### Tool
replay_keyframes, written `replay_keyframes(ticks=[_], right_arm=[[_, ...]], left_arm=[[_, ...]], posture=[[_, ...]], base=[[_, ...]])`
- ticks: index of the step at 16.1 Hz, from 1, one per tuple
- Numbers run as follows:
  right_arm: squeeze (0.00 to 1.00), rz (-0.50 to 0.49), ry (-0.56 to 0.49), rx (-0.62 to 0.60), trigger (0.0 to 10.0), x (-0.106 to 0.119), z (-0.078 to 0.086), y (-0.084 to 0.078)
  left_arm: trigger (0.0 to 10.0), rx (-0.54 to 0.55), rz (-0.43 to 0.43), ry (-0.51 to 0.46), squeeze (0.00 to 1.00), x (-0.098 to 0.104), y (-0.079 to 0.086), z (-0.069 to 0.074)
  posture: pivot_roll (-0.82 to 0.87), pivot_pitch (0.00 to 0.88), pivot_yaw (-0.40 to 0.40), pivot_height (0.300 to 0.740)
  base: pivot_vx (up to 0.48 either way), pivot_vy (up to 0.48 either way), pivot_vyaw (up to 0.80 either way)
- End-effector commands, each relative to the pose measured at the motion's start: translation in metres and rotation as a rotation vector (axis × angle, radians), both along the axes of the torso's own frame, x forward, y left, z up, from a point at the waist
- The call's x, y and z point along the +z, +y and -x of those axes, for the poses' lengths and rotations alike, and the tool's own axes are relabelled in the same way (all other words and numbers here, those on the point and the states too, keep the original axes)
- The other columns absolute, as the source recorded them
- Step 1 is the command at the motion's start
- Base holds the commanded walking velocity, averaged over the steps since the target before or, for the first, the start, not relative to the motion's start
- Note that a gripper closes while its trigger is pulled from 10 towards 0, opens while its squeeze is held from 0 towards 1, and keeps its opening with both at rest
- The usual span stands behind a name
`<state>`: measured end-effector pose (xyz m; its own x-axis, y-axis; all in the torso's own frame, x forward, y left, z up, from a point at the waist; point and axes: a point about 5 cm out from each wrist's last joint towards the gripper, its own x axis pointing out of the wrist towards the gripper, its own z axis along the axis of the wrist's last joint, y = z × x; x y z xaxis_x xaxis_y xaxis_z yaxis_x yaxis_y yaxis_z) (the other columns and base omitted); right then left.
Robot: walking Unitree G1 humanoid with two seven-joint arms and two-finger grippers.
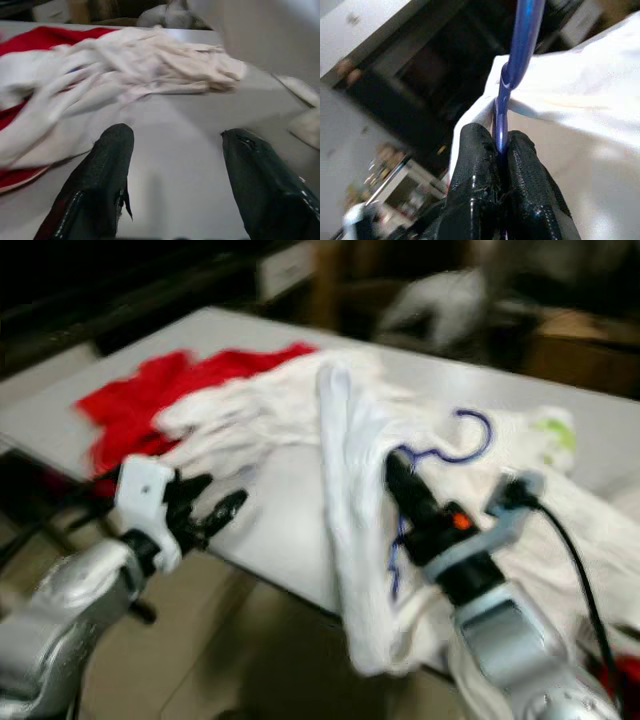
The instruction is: Hang hanger
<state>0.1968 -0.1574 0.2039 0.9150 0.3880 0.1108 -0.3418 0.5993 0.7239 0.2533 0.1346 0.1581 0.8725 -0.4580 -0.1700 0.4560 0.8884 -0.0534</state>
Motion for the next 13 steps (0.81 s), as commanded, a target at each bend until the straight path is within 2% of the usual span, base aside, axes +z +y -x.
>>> replay_keyframes(ticks=[1, 3, 6, 8, 10, 11, 12, 13], right_arm=[[0.0, -0.02, -0.04, 0.007, 10.0, 0.008, 0.007, -0.002], [0.0, 0.036, -0.033, 0.036, 10.0, 0.003, 0.012, -0.002], [0.0, 0.059, -0.002, 0.028, 10.0, -0.003, 0.014, -0.004], [0.0, 0.037, -0.042, -0.033, 10.0, 0.005, 0.011, -0.015], [0.0, 0.051, -0.096, -0.141, 10.0, 0.015, 0.002, -0.037], [0.0, 0.042, -0.135, -0.254, 10.0, 0.025, -0.007, -0.062], [0.0, 0.027, -0.225, -0.373, 10.0, 0.048, -0.014, -0.097], [0.0, 0.031, -0.328, -0.422, 10.0, 0.074, -0.014, -0.117]], left_arm=[[10.0, 0.007, 0.055, -0.013, 0.0, 0.005, -0.003, -0.002], [10.0, 0.018, 0.034, -0.011, 0.0, 0.005, 0.002, 0.003], [10.0, 0.042, 0.035, -0.006, 0.0, 0.002, 0.004, 0.005], [10.0, 0.054, 0.058, 0.001, 0.0, 0.0, 0.002, 0.009], [10.0, 0.059, 0.059, 0.001, 0.0, -0.001, 0.0, 0.008], [10.0, 0.058, 0.063, -0.012, 0.0, 0.0, -0.001, 0.006], [10.0, 0.058, 0.078, -0.025, 0.0, 0.004, -0.001, 0.003], [10.0, 0.058, 0.089, -0.034, 0.0, 0.006, -0.001, 0.002]], posture=[[-0.01, 0.0, 0.063, 0.74], [-0.01, 0.0, 0.057, 0.74], [-0.02, 0.0, 0.039, 0.74], [-0.02, 0.0, 0.038, 0.74], [-0.02, 0.0, 0.04, 0.74], [-0.02, 0.0, 0.041, 0.74], [-0.02, 0.0, 0.041, 0.74], [-0.02, 0.0, 0.042, 0.74]], base=[[0.0, 0.0, 0.8], [0.0, 0.0, 0.8], [0.0, 0.0, 0.8], [0.0, 0.0, 0.8], [0.0, 0.0, 0.8], [0.0, 0.0, 0.8], [0.0, 0.0, 0.8], [0.0, 0.0, 0.8]])
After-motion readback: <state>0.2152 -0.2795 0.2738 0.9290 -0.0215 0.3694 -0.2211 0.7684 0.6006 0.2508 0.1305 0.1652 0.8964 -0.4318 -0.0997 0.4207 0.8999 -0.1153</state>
